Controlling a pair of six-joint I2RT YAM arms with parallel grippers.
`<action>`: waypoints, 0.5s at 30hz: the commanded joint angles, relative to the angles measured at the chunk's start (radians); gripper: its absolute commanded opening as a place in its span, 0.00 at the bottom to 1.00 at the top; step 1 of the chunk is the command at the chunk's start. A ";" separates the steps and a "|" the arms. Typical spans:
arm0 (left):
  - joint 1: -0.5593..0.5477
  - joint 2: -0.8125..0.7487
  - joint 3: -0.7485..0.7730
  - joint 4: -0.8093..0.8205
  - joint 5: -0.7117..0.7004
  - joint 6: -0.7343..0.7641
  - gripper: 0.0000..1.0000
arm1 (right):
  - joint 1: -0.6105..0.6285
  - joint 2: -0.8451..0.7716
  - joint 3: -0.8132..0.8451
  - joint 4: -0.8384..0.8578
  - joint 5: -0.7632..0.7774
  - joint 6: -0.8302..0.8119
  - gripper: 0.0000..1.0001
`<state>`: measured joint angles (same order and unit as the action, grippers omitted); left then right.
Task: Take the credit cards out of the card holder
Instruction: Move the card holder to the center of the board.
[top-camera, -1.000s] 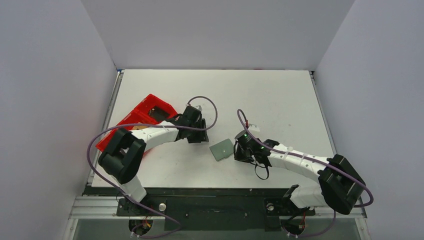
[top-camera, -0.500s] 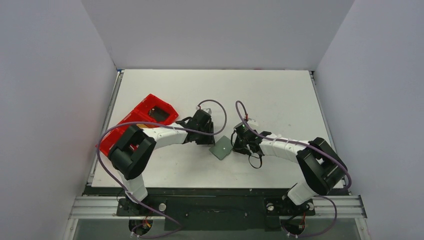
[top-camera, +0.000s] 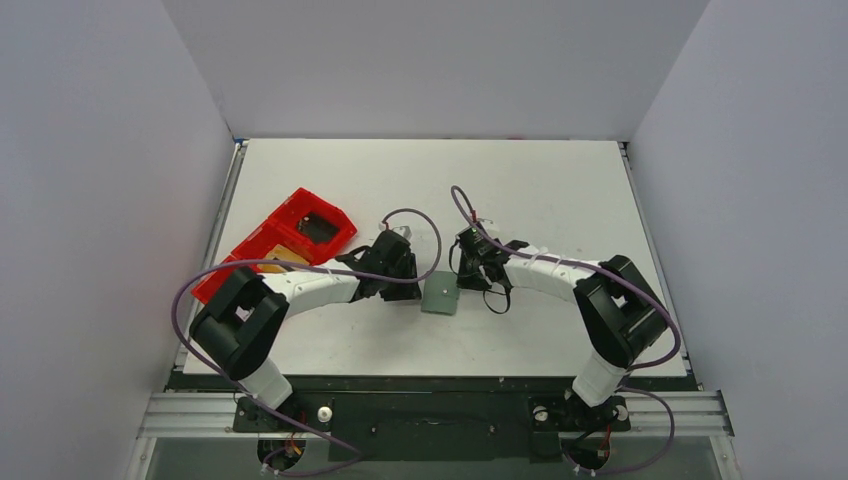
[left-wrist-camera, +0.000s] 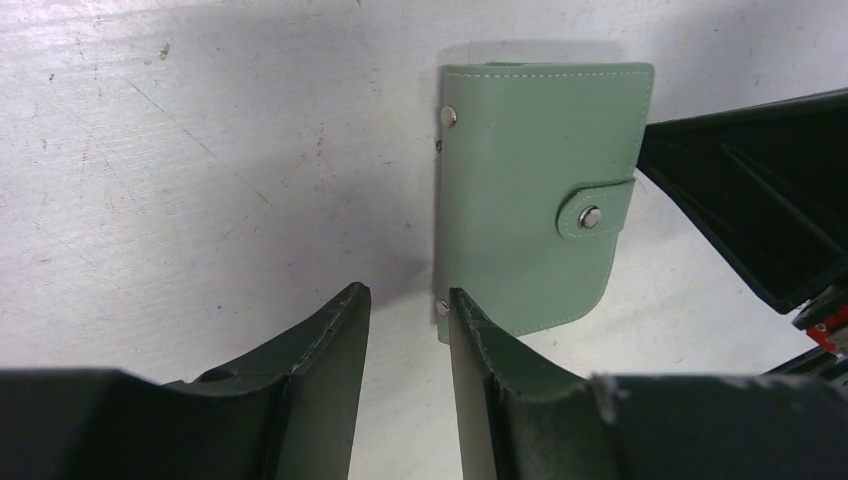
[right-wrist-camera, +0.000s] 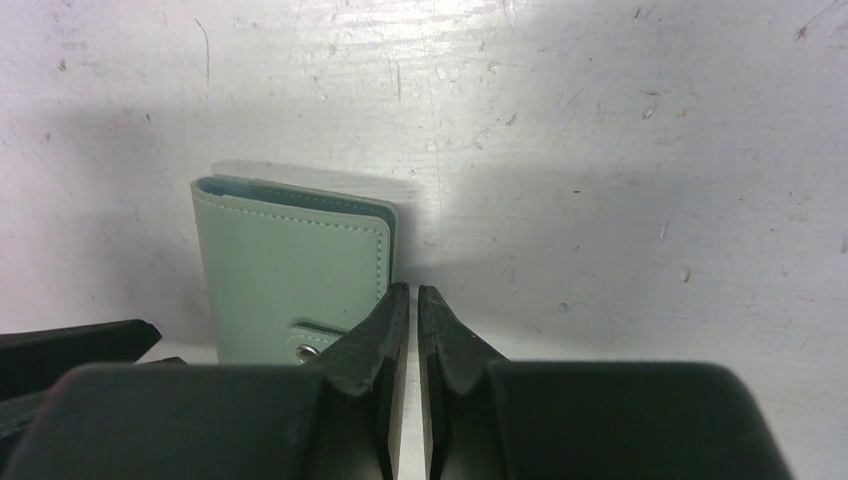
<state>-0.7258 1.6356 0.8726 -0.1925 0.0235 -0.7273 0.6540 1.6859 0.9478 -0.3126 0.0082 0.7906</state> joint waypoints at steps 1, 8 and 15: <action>-0.005 -0.047 0.008 0.011 0.024 -0.009 0.32 | -0.003 -0.012 0.043 -0.067 0.001 -0.092 0.08; -0.006 -0.059 0.014 -0.009 0.012 -0.033 0.32 | 0.003 -0.043 0.070 -0.134 0.040 -0.111 0.22; 0.079 -0.207 -0.039 -0.076 -0.079 -0.096 0.47 | 0.164 -0.101 0.118 -0.205 0.224 -0.044 0.35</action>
<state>-0.7109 1.5436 0.8600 -0.2359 0.0074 -0.7708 0.7269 1.6268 0.9943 -0.4816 0.1146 0.7040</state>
